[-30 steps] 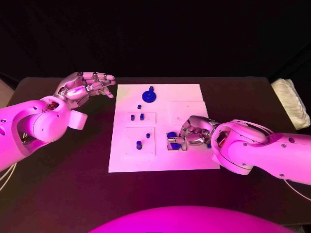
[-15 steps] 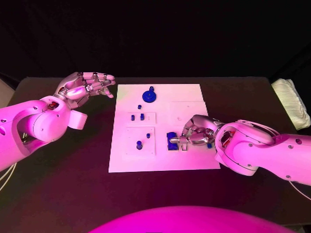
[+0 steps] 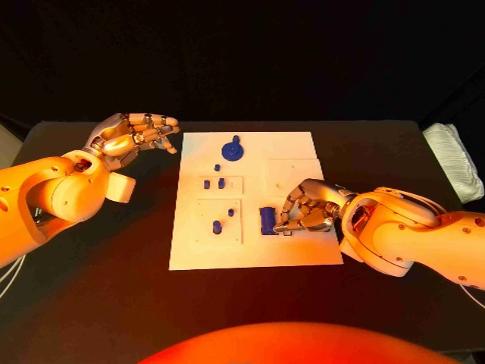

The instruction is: Assemble the parts on the task board

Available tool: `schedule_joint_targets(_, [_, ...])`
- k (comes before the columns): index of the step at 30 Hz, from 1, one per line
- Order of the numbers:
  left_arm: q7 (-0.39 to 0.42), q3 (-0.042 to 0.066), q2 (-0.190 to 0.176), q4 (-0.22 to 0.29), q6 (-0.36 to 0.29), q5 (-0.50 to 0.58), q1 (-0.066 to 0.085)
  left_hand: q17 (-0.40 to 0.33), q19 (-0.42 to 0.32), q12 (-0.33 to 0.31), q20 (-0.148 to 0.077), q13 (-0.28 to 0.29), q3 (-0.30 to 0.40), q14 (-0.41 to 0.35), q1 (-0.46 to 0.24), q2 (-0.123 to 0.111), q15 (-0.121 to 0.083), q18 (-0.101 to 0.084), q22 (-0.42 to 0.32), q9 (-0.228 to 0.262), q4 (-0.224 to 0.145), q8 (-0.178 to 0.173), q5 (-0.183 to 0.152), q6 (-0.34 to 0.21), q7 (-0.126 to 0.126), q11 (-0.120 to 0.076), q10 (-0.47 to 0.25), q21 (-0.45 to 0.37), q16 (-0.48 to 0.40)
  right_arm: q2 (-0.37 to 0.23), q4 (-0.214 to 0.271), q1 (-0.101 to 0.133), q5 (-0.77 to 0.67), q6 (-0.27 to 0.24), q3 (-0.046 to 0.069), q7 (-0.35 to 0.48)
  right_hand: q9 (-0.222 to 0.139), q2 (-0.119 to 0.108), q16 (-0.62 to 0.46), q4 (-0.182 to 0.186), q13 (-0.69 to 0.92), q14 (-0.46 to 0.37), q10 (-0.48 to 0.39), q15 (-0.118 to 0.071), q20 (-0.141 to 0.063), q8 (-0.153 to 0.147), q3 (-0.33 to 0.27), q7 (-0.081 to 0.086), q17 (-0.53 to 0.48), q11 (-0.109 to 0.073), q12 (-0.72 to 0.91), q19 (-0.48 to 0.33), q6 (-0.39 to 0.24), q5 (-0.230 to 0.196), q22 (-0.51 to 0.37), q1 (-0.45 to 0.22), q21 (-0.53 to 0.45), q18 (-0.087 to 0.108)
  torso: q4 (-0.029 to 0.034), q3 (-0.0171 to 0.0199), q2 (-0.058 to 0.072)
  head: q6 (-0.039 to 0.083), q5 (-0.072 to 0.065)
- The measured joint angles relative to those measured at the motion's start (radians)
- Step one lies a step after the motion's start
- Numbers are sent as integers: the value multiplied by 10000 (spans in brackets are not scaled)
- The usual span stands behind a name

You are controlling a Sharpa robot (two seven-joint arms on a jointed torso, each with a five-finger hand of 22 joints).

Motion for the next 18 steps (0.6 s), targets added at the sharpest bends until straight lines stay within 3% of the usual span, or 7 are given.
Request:
schedule_joint_targets(14, [-1,-3,0,-2,2,0,-1,-1,-1,0,-1,1,0,0,0,0,0,-1,0,1,0,0,0,0,0,0,1,0,0,299,-142,-35,-577,191,-3,-7,-24,-41,0,66,0,0,0,0,0,0,127,2,-1,0,99,0,2,1,-2,41,76,-1,18,-8,8,-24,-19])
schedule_joint_targets(18, [-2,-3,-4,6,2,0,-1,-1,-1,0,-1,1,0,0,0,0,0,0,1,1,0,0,0,0,0,0,1,0,0,391,-213,-41,-782,180,-4,-187,-39,39,0,65,0,0,0,0,0,0,208,3,-1,0,99,0,74,1,-2,-39,75,0,26,-13,14,-48,-34])
